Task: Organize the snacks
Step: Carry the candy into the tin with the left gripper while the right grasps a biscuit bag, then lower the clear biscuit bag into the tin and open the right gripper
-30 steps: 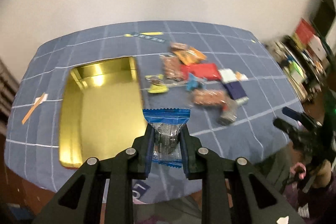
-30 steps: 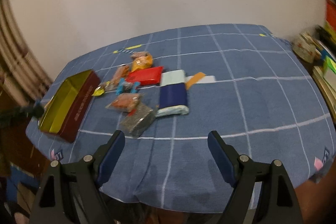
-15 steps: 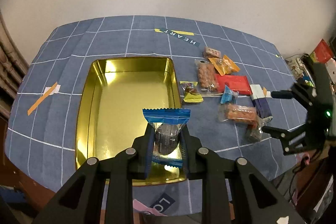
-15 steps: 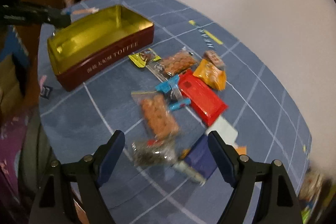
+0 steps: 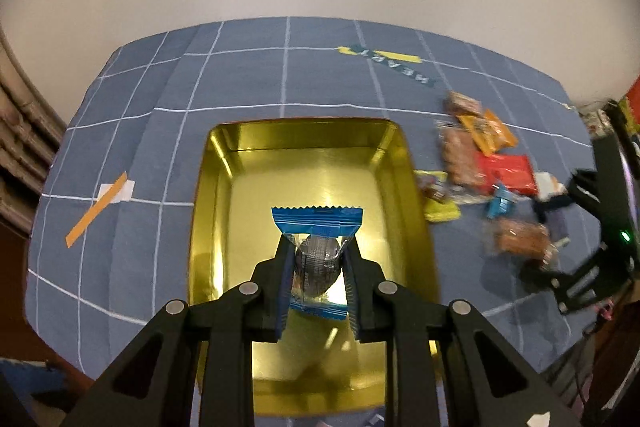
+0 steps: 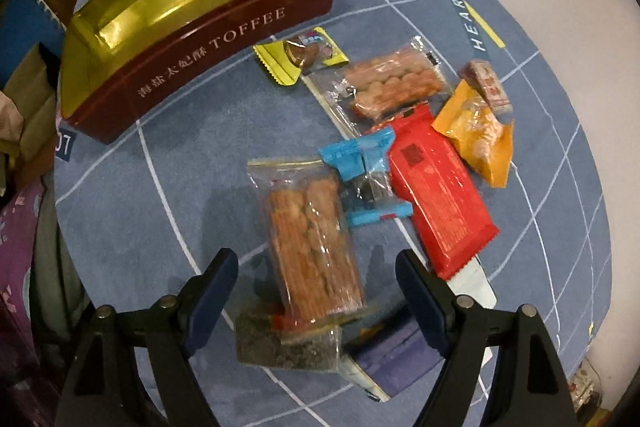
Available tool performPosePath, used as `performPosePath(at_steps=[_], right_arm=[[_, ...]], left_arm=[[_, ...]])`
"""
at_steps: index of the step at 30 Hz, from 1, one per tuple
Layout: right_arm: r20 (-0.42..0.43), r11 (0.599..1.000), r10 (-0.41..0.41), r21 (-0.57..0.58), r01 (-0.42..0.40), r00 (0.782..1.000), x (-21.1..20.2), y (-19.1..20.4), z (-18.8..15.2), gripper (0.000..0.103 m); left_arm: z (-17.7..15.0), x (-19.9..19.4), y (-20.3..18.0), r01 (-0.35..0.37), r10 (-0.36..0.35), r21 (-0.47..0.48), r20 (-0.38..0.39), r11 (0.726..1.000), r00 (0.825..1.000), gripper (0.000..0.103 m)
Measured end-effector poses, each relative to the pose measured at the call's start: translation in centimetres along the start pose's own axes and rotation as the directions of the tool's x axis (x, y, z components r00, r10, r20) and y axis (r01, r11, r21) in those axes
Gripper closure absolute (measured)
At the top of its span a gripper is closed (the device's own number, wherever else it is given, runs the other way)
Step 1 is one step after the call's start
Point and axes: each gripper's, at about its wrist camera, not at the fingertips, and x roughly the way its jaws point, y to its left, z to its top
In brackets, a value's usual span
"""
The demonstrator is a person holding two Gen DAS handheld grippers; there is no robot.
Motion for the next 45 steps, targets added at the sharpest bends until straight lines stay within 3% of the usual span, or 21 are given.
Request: performPosePath(at_steps=[3, 5, 7, 9, 11, 14, 15, 20, 24, 28, 35, 37, 41, 45], right_arm=[[-0.04, 1.0, 0.02, 0.006, -0.02, 0.999, 0.7, 0.3, 0.5, 0.025], [-0.063, 1.0, 0.024, 0.016, -0.023, 0.998, 1.4, 0.5, 0.8, 0.036], [-0.08, 0.998, 0.049, 0.034, -0.046, 0.996, 1.8, 0.4, 1.0, 0.055], [-0.096, 0.997, 0.064, 0.05, -0.059, 0.993, 2.1, 0.6, 1.0, 0.064], [-0.09, 0.996, 0.071, 0.06, -0.066, 0.993, 2.1, 0.9, 0.8, 0.065], [-0.061, 0.991, 0.109, 0.079, -0.104, 0.992, 1.5, 1.1, 1.1, 0.065], [-0.049, 0.99, 0.118, 0.084, -0.113, 0.992, 1.1, 1.3, 1.0, 0.065], [0.039, 0.971, 0.185, 0.144, -0.189, 0.982, -1.5, 1.7, 0.4, 0.065], [0.139, 0.945, 0.222, 0.213, -0.248, 0.965, -4.1, 1.8, 0.0, 0.065], [0.259, 0.907, 0.252, 0.273, -0.321, 0.932, -6.8, 1.0, 1.0, 0.065], [0.407, 0.849, 0.299, 0.299, -0.435, 0.863, -9.6, 1.9, 7.7, 0.065], [0.416, 0.841, 0.286, 0.323, -0.434, 0.863, -9.2, 2.3, 9.9, 0.065], [0.409, 0.803, 0.283, 0.394, -0.448, 0.867, -7.1, 2.6, 13.3, 0.065], [0.387, 0.777, 0.26, 0.46, -0.429, 0.885, -4.5, 2.3, 15.4, 0.065]], left_arm=[[1.2, 1.8, 1.3, -0.031, 0.031, -0.008, -0.024, 0.999, 0.999, 0.082], [1.9, 3.1, 2.1, -0.051, 0.05, -0.018, -0.037, 0.999, 0.998, 0.082], [2.4, 4.0, 2.7, -0.059, 0.058, -0.021, -0.044, 0.998, 0.997, 0.081], [2.7, 4.8, 3.1, -0.08, 0.079, -0.012, -0.051, 0.997, 0.996, 0.08], [2.6, 5.1, 3.6, -0.096, 0.095, -0.024, -0.051, 0.995, 0.994, 0.074], [2.2, 4.4, 4.5, -0.085, 0.082, -0.067, -0.034, 0.994, 0.996, 0.041], [2.2, 4.0, 4.6, -0.081, 0.08, -0.079, -0.02, 0.994, 0.997, 0.038], [0.5, -0.2, 5.4, -0.039, 0.049, -0.176, 0.051, 0.984, 0.997, 0.038], [-2.4, -4.3, 5.7, -0.106, 0.142, -0.268, 0.119, 0.958, 0.983, 0.037], [-5.6, -7.0, 5.3, -0.197, 0.247, -0.324, 0.119, 0.925, 0.962, 0.035], [-9.1, -8.9, 4.1, -0.282, 0.344, -0.343, 0.135, 0.896, 0.929, 0.029], [-9.1, -8.7, 4.0, -0.301, 0.357, -0.324, 0.129, 0.897, 0.925, 0.022], [-9.6, -8.1, 4.4, -0.332, 0.383, -0.315, 0.115, 0.889, 0.917, 0.022], [-9.7, -7.4, 5.7, -0.314, 0.36, -0.333, 0.084, 0.889, 0.929, 0.022]])
